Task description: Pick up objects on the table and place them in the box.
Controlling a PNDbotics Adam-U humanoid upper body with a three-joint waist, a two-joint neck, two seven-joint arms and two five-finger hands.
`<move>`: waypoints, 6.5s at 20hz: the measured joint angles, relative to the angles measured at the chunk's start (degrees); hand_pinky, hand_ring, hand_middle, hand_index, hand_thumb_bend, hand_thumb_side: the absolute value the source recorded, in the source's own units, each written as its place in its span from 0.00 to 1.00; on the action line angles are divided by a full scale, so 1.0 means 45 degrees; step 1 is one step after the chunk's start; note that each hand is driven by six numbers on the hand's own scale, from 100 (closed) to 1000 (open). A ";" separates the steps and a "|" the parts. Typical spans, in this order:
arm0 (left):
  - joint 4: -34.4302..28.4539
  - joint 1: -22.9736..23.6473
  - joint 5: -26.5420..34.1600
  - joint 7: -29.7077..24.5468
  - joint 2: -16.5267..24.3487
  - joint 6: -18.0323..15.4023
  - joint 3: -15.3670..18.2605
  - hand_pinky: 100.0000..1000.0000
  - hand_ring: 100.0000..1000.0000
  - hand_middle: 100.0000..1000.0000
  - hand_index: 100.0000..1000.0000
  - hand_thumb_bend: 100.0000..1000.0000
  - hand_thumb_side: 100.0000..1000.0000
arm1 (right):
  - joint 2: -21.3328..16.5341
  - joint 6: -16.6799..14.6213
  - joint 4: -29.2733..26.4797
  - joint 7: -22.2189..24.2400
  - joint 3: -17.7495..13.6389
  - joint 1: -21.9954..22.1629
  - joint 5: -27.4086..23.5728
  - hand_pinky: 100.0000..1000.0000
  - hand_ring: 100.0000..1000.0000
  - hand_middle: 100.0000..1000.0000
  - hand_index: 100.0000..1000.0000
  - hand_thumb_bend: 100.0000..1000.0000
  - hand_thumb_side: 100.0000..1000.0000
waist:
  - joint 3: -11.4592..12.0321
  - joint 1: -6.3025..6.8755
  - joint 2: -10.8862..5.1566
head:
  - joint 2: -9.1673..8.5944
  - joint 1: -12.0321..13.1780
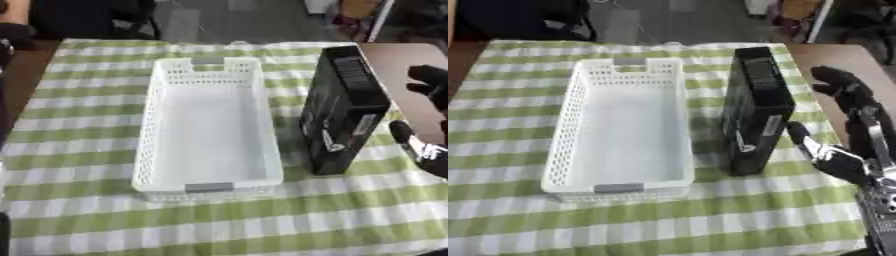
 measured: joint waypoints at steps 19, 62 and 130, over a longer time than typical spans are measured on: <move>-0.0001 0.0013 0.0001 -0.0077 -0.0001 0.0076 0.0000 0.61 0.62 0.74 0.78 0.55 0.74 | 0.0126 0.4785 -0.1159 -0.3110 0.0239 -0.0684 0.5267 0.90 0.91 0.78 0.84 0.66 0.60 | -0.0025 -0.0003 -0.0011 | 0.0003 -0.0013; -0.0001 0.0020 0.0069 -0.0272 -0.0003 0.0265 -0.0010 0.61 0.62 0.75 0.78 0.55 0.74 | 0.1368 0.5146 -0.1323 -0.2715 0.1550 -0.1462 0.6517 0.93 0.94 0.80 0.84 0.62 0.60 | 0.0014 -0.0075 -0.0015 | 0.0003 -0.0121; -0.0002 0.0020 0.0167 -0.0486 -0.0009 0.0340 -0.0076 0.61 0.63 0.75 0.77 0.55 0.75 | 0.1919 0.5125 0.1204 -0.2428 0.1809 -0.1253 0.3547 0.67 0.91 0.82 0.89 0.46 0.07 | 0.0047 -0.0076 -0.0024 | 0.0003 -0.0235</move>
